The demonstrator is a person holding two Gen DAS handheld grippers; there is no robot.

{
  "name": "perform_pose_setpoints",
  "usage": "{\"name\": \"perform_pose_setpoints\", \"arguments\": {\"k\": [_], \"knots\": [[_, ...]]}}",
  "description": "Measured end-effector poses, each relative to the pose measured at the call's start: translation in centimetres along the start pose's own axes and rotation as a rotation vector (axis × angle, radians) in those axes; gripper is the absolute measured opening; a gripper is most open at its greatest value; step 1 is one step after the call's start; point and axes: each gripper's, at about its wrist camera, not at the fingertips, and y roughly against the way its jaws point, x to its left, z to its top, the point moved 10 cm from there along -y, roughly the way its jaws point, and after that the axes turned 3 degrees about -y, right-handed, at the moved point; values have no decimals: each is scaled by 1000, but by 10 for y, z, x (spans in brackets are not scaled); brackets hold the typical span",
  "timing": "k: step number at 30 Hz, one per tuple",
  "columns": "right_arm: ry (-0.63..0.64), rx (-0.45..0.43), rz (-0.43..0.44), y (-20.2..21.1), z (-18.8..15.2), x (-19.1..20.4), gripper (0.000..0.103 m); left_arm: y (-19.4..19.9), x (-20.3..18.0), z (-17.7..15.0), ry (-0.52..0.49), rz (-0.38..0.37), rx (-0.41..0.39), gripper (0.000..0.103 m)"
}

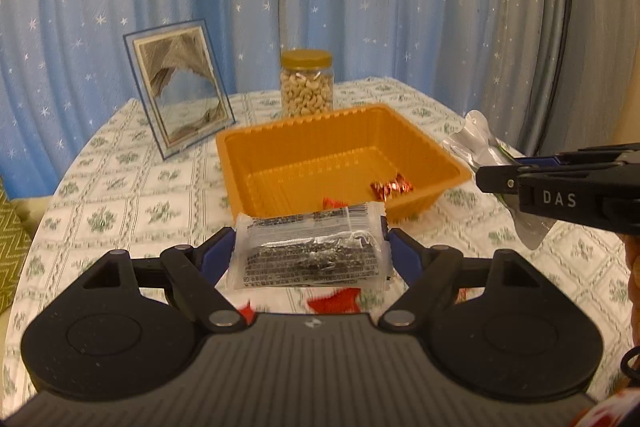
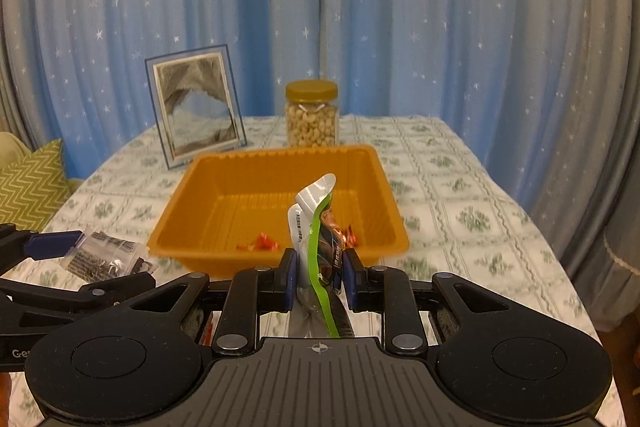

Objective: Organize snacks
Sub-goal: 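Carry the biscuit bag with the left tool over the tray while the right tool carries the green bag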

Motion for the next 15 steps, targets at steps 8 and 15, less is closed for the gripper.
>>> {"name": "perform_pose_setpoints", "arguments": {"k": [8,15], "knots": [[-26,-4,18,-29,27,-7,24,-33,5,29,-13,-6,-15,80],[-34,-1,37,-57,44,-10,24,-65,8,47,-15,-10,-18,80]]}}
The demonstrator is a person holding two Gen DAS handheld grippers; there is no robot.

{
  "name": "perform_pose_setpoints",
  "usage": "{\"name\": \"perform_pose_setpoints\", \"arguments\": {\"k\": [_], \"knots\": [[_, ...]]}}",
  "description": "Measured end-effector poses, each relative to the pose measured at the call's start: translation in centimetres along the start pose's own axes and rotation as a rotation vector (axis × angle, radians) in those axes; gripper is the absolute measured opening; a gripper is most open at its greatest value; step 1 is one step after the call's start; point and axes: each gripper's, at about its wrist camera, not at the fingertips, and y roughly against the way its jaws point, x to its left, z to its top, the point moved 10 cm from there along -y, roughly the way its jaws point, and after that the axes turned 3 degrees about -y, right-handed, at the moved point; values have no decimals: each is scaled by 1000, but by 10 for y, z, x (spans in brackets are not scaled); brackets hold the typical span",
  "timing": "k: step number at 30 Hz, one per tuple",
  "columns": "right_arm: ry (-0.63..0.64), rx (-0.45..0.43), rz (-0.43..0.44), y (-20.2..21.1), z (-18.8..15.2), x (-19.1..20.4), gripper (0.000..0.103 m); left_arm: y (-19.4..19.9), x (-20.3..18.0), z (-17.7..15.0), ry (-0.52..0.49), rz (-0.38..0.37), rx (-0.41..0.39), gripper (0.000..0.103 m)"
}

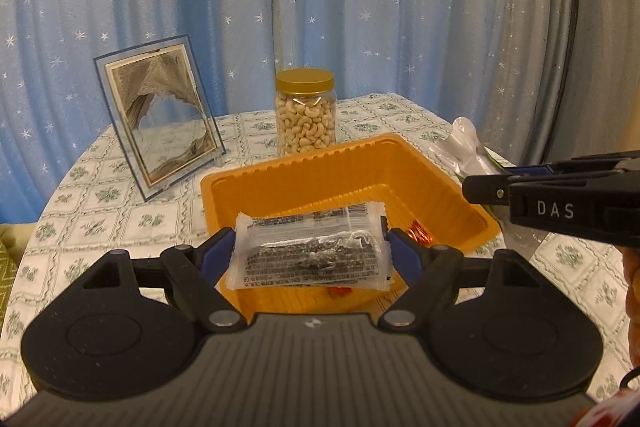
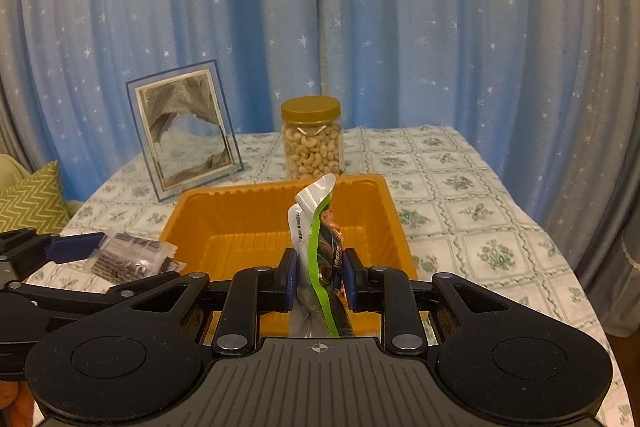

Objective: Organize snacks
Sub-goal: 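Carry the biscuit bag with the left tool over the tray while the right tool carries the green bag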

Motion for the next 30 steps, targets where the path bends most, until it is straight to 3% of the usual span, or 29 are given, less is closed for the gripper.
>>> {"name": "perform_pose_setpoints", "arguments": {"k": [16,30], "knots": [[-47,59,3,-66,13,-12,24,-61,20,11,40,-3,42,80],[-59,84,-7,-85,12,-16,24,-88,22,12,23,-15,63,84]]}}
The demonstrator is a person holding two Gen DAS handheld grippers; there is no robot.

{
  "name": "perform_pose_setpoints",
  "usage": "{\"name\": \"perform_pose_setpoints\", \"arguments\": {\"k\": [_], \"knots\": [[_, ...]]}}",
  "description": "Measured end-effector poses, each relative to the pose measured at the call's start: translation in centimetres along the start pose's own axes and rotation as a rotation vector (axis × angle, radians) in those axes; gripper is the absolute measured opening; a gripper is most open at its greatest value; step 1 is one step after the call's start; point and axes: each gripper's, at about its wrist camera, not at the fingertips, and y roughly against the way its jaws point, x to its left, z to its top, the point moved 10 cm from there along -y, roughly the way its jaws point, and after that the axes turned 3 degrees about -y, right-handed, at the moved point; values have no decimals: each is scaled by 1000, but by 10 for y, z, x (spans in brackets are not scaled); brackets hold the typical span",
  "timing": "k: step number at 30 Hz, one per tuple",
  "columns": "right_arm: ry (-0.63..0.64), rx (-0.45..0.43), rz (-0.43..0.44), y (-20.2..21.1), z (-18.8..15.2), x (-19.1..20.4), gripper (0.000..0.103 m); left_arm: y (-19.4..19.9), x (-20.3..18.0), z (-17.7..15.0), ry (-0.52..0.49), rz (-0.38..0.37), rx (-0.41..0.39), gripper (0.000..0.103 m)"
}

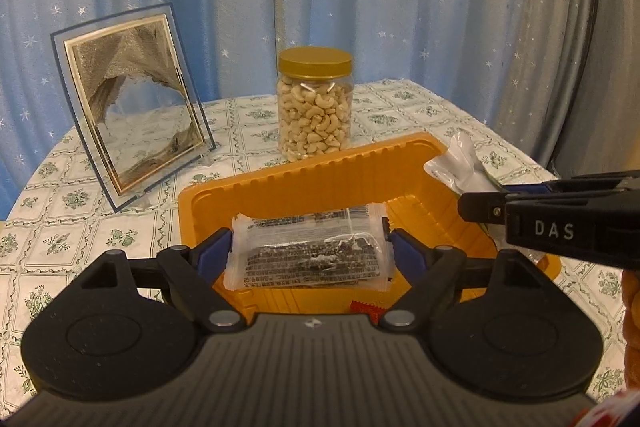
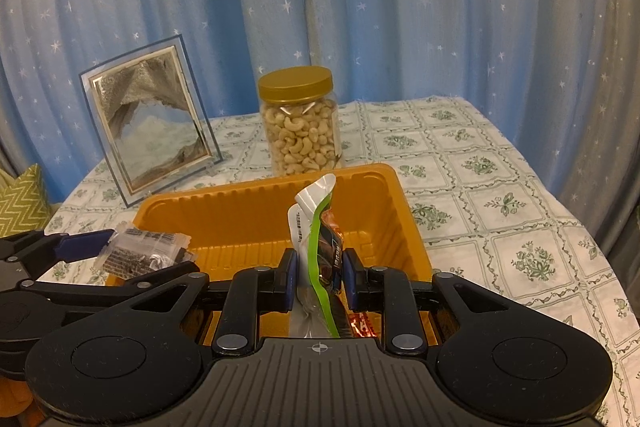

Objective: Organize snacks
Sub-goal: 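Carry the biscuit bag with the left tool over the tray while the right tool carries the green bag, then open both tools to drop the bags into the tray and withdraw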

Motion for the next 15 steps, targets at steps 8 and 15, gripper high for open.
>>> {"name": "perform_pose_setpoints", "arguments": {"k": [8,15], "knots": [[-15,3,17,0,0,3,24,7,13,0,13,36,-8,84],[-31,0,49,-2,1,12,24,13,20,-3,11,46,-7,84]]}}
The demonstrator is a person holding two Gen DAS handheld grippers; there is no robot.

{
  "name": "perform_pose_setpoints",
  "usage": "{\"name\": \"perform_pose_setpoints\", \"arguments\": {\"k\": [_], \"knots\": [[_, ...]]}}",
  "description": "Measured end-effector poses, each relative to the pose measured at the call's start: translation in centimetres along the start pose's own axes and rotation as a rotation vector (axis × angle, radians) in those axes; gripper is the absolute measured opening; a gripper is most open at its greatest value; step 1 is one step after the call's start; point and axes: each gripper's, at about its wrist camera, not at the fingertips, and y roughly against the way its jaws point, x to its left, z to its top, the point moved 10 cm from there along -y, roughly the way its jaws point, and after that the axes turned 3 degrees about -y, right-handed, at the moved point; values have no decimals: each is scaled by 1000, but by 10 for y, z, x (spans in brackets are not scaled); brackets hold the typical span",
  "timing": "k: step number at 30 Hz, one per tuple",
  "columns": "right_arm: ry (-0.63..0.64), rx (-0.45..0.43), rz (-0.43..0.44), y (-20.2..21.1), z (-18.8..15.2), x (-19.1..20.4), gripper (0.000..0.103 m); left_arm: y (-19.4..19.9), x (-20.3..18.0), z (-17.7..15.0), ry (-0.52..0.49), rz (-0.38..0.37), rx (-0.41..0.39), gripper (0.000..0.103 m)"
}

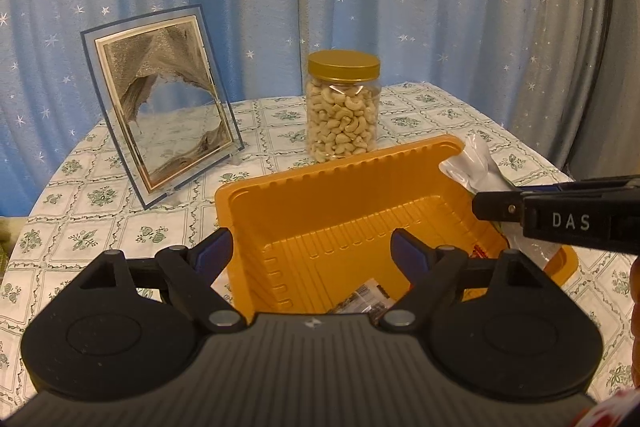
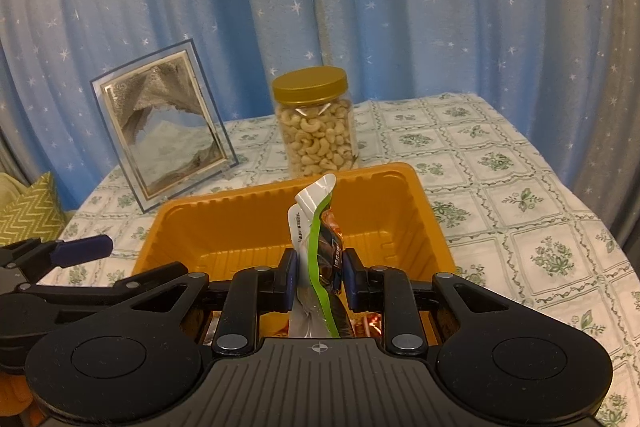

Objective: Organize snacks
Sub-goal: 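Open both tools to drop the bags into the tray and withdraw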

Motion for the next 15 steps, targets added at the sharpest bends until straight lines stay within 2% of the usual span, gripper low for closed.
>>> {"name": "perform_pose_setpoints", "arguments": {"k": [6,7,8,9,15], "knots": [[-48,-16,63,-5,3,4,25,2,2,-3,-7,1,6,84],[-57,-13,70,-6,3,4,35,2,3,-4,-9,3,5,84],[-71,-18,74,-5,4,3,51,3,4,-5,-10,4,5,84],[-85,-30,73,-4,6,1,56,3,4,-5,-8,5,6,84],[-98,-54,39,1,11,-8,58,9,7,-8,-8,6,8,84]]}}
